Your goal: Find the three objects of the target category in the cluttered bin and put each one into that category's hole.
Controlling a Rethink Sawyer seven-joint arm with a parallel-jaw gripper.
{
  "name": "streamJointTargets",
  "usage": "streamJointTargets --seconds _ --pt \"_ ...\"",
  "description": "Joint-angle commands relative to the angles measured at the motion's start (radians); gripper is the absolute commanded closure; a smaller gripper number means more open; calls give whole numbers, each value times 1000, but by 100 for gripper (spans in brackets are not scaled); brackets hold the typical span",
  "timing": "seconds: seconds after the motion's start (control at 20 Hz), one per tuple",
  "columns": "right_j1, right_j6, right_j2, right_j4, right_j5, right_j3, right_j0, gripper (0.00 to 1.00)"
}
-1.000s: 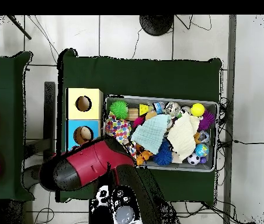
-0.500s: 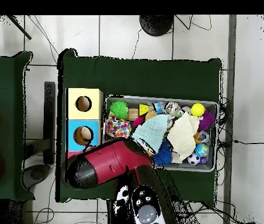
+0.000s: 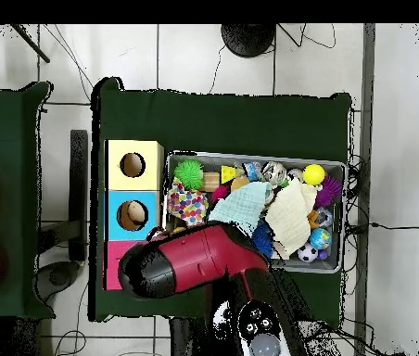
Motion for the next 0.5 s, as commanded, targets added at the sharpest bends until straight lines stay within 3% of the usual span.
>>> streamJointTargets --seconds 0.05,0.3,0.5 --pt "56 -63 15 -77 -60 51 8 100" --pt "105 -38 -23 -155 -150 57 18 100" --pt "122 -87 -31 -209 -178 66 -40 100"
